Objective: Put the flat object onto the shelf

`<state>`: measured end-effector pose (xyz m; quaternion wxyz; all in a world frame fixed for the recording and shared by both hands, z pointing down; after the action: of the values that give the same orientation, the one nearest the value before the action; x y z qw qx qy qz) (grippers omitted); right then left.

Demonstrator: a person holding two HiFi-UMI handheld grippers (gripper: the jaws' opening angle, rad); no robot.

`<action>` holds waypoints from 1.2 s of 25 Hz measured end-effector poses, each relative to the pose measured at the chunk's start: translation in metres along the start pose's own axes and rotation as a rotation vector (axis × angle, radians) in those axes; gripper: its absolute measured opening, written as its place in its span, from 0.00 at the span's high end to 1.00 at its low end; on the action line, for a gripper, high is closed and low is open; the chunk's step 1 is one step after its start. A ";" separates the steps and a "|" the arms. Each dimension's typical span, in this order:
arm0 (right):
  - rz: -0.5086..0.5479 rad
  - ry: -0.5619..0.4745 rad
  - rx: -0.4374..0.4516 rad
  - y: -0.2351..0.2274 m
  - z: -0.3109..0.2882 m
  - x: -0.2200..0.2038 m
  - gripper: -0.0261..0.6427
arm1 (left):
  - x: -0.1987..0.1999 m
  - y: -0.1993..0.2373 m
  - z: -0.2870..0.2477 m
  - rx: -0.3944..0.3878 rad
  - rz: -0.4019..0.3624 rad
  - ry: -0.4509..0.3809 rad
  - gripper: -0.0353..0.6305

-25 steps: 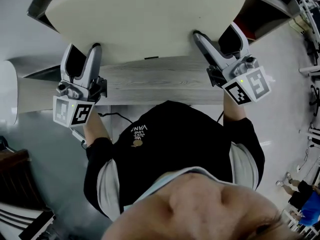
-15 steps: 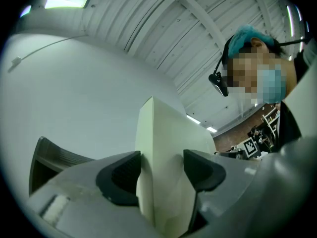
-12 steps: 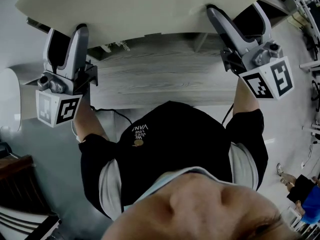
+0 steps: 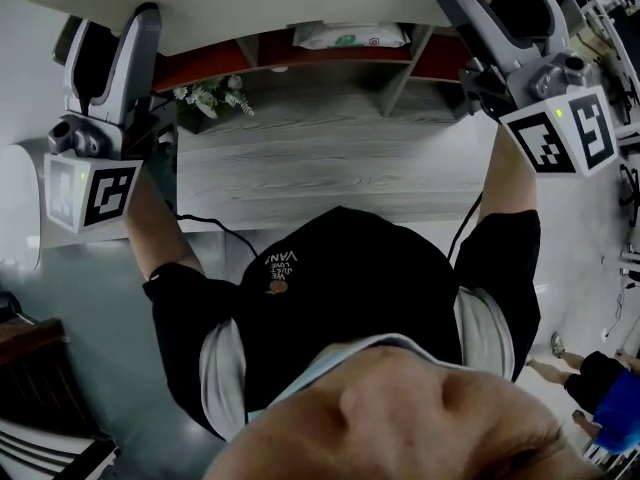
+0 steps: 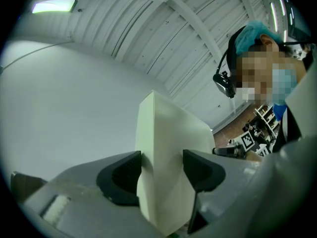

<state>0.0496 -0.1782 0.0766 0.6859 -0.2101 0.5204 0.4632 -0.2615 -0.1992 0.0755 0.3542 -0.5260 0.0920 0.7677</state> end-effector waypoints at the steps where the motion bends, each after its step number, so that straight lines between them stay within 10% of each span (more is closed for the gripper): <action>1: 0.009 0.010 0.001 -0.004 -0.003 0.001 0.45 | 0.001 0.001 -0.004 -0.002 -0.011 0.002 0.54; 30: -0.005 0.226 0.012 -0.085 -0.091 -0.041 0.46 | -0.050 0.081 -0.090 -0.001 0.008 0.163 0.56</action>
<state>0.0733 -0.3065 0.0638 0.6252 -0.2584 0.5968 0.4316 -0.2373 -0.3274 0.0618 0.3422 -0.5865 0.1221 0.7238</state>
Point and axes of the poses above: the fingertips, and each gripper's own axes: z backward along the fingers, y to its left, x out of its top, the point moved 4 cm from there along z, backward along the fingers, and after that the axes turned 4 degrees about -x, right-handed, at the moved point
